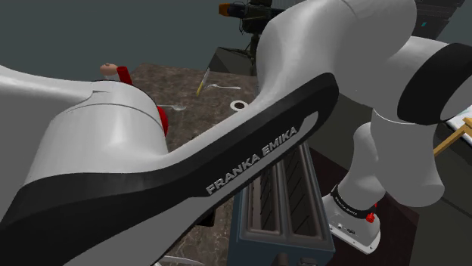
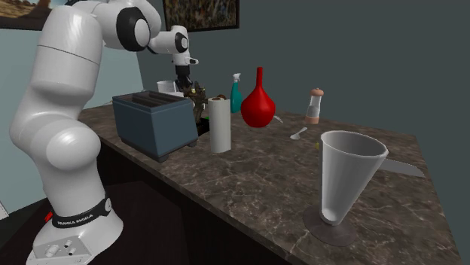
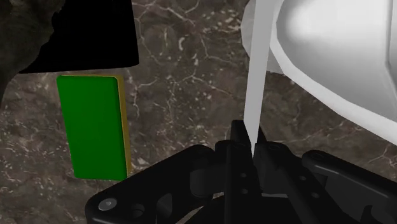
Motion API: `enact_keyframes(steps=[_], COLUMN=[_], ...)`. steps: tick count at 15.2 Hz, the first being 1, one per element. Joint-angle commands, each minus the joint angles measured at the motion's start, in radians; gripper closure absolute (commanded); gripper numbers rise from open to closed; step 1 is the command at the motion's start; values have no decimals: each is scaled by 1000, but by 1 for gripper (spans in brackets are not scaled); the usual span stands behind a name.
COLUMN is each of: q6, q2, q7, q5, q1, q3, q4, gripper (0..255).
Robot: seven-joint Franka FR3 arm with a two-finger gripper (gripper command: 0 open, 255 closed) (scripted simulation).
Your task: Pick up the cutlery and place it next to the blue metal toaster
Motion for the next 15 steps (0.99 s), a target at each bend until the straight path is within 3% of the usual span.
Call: enact_keyframes(steps=[1, 15], q6=[29, 191], q2=[1, 51], q7=[2, 17], q5=[-1, -25], q1=[-2, -3], q3=[-1, -14], q4=[-28, -144], gripper=[255, 255])
